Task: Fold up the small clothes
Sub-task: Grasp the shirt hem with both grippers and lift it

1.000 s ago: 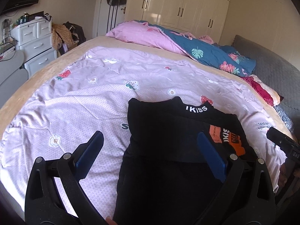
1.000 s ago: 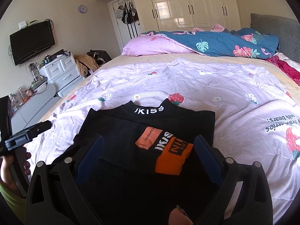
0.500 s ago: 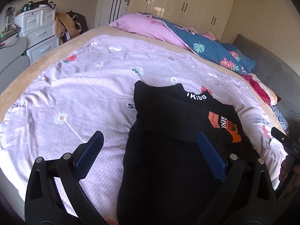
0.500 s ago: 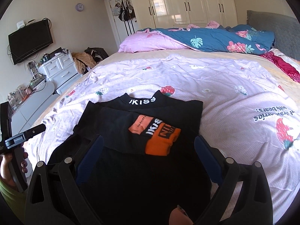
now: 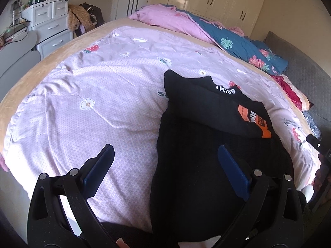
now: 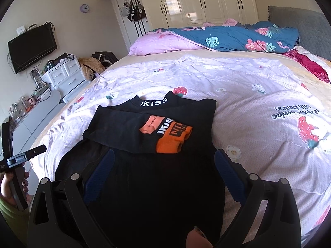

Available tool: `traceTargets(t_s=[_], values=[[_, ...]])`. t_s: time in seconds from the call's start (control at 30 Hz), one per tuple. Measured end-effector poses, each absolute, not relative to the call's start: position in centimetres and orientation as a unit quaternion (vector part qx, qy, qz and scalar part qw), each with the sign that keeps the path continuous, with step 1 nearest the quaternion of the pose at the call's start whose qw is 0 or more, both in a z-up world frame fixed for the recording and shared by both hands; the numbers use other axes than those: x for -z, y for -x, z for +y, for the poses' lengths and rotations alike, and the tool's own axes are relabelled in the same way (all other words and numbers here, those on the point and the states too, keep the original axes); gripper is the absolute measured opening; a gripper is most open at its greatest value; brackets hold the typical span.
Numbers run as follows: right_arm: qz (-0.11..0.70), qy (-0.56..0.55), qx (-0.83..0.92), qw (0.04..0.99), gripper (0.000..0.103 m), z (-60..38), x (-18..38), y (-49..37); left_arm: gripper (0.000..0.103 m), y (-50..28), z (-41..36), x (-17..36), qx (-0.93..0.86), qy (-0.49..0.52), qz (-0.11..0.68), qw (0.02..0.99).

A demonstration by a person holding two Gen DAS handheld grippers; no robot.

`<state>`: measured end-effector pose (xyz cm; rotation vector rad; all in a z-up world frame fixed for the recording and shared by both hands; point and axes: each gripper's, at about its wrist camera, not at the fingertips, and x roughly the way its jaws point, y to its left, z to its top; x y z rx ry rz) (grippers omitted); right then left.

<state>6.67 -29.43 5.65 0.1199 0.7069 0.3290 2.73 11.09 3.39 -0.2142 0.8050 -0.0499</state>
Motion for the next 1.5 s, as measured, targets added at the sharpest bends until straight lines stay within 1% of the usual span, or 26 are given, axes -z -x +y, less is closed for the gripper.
traceTargets(t_s=[0.67,0.93,1.03,1.1,1.17,1.2,1.27,1.33,1.4,1.5], values=[[0.376,-0.054,-0.161,0.911,0.096,-30.7,-3.9,-3.4,0.094,1.3,8.6,1.9,0.045,0.043,0.478,0.876],[0.381,-0.052,-0.158,0.909,0.096,-31.5,-3.3,-2.1,0.093,2.3,7.5,3.2,0.059,0.023,0.496,0.866],[0.385,-0.052,-0.154,0.909,0.096,-31.9,-3.1,-1.7,0.085,2.6,7.4,3.7,0.062,0.02,0.507,0.86],[0.388,-0.051,-0.151,0.908,0.096,-32.1,-3.0,-1.3,0.083,2.7,7.5,3.8,0.062,0.02,0.511,0.857],[0.393,-0.046,-0.15,0.906,0.096,-32.3,-2.7,-0.7,0.078,2.7,7.7,3.9,0.063,0.022,0.516,0.854],[0.395,-0.044,-0.15,0.905,0.096,-32.4,-2.6,-0.6,0.073,2.7,7.8,4.1,0.065,0.023,0.521,0.851],[0.405,-0.038,-0.149,0.901,0.096,-32.6,-2.0,0.0,0.066,2.6,7.8,4.6,0.068,0.023,0.532,0.843],[0.415,-0.033,-0.147,0.897,0.096,-32.8,-1.4,0.6,0.061,2.7,7.6,5.1,0.074,0.015,0.537,0.84],[0.427,-0.032,-0.147,0.892,0.097,-33.0,-0.8,1.0,0.059,2.8,7.2,5.3,0.079,0.008,0.535,0.841],[0.458,-0.027,-0.148,0.876,0.096,-33.2,0.7,1.3,0.059,2.9,6.7,5.6,0.075,-0.007,0.531,0.844]])
